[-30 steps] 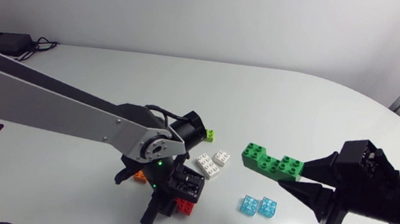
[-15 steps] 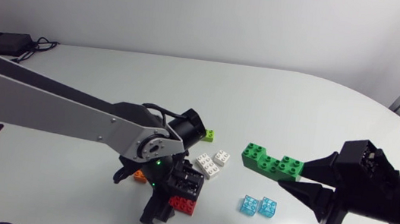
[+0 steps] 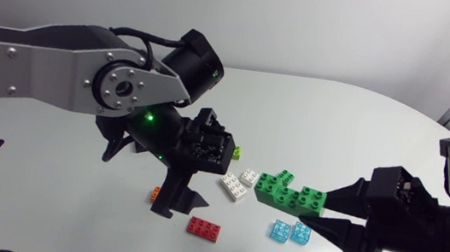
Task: Separate the duplo bricks
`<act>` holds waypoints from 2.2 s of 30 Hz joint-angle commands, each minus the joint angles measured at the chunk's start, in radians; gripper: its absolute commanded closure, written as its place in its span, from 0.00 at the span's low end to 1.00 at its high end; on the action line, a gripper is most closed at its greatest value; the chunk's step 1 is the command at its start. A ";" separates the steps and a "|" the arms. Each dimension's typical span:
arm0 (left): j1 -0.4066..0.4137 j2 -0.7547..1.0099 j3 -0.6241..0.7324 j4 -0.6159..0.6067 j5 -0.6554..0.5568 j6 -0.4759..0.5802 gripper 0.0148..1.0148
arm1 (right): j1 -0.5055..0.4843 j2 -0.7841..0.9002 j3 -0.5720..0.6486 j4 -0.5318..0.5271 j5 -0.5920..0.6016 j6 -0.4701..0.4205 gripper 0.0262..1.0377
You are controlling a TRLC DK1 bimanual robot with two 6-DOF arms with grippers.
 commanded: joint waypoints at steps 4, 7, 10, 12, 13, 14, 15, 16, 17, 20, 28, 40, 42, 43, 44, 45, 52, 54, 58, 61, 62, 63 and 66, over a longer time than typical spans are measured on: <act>-0.004 -0.009 0.048 -0.057 0.056 0.055 0.11 | 0.072 -0.007 -0.025 -0.001 0.005 0.042 0.72; -0.013 -0.011 0.055 -0.060 0.058 0.059 0.11 | 0.088 0.002 -0.023 0.002 0.006 0.044 0.72; -0.020 -0.011 0.080 -0.072 0.078 0.059 0.11 | 0.117 0.016 -0.029 0.017 0.014 0.058 0.72; -0.029 -0.011 0.095 -0.075 0.087 0.054 0.11 | 0.145 0.033 -0.035 0.042 0.031 0.074 0.72; -0.035 -0.011 0.100 -0.075 0.087 0.052 0.11 | 0.158 0.042 -0.039 0.055 0.042 0.084 0.72; -0.038 -0.008 0.103 -0.075 0.090 0.051 0.12 | 0.172 0.050 -0.043 0.072 0.049 0.093 0.72; -0.041 -0.005 0.107 -0.075 0.092 0.049 0.13 | 0.180 0.059 -0.045 0.085 0.054 0.101 0.72; -0.046 0.000 0.112 -0.075 0.095 0.048 0.16 | 0.187 0.065 -0.046 0.094 0.060 0.105 0.73; -0.050 0.003 0.114 -0.075 0.096 0.046 0.19 | 0.192 0.073 -0.048 0.105 0.065 0.110 0.72; -0.053 0.009 0.118 -0.075 0.116 0.043 0.26 | 0.198 0.080 -0.048 0.118 0.068 0.117 0.73; -0.056 0.022 0.124 -0.075 0.141 0.023 0.30 | 0.198 0.080 -0.046 0.123 0.069 0.120 0.73; -0.067 0.061 0.130 -0.072 0.167 0.009 0.34 | 0.221 0.073 -0.045 0.128 0.077 0.137 0.72; -0.069 0.068 0.134 -0.072 0.168 0.009 0.38 | 0.221 0.071 -0.046 0.128 0.077 0.137 0.72; -0.069 0.069 0.135 -0.072 0.168 0.009 0.41 | 0.221 0.070 -0.048 0.126 0.077 0.137 0.73; -0.069 0.071 0.138 -0.072 0.170 0.008 0.43 | 0.221 0.070 -0.049 0.126 0.077 0.137 0.72; -0.069 0.071 0.140 -0.072 0.170 0.005 0.44 | 0.221 0.068 -0.051 0.126 0.077 0.137 0.72; -0.067 0.080 0.155 -0.072 0.188 -0.003 0.76 | 0.224 0.067 -0.052 0.124 0.082 0.136 0.72; -0.062 0.078 0.153 -0.072 0.194 -0.004 0.77 | 0.226 0.067 -0.054 0.124 0.083 0.136 0.73; -0.059 0.078 0.150 -0.074 0.203 -0.006 0.78 | 0.229 0.065 -0.055 0.124 0.085 0.136 0.73; -0.050 0.080 0.169 -0.092 0.239 -0.009 0.78 | 0.234 0.063 -0.055 0.120 0.091 0.131 0.73; -0.043 0.081 0.183 -0.107 0.253 -0.009 0.78 | 0.238 0.062 -0.055 0.118 0.095 0.130 0.73; -0.035 0.088 0.196 -0.121 0.271 -0.009 0.78 | 0.243 0.060 -0.055 0.117 0.100 0.130 0.73; -0.007 0.104 0.253 -0.186 0.323 -0.003 0.78 | 0.249 0.054 -0.055 0.101 0.106 0.122 0.73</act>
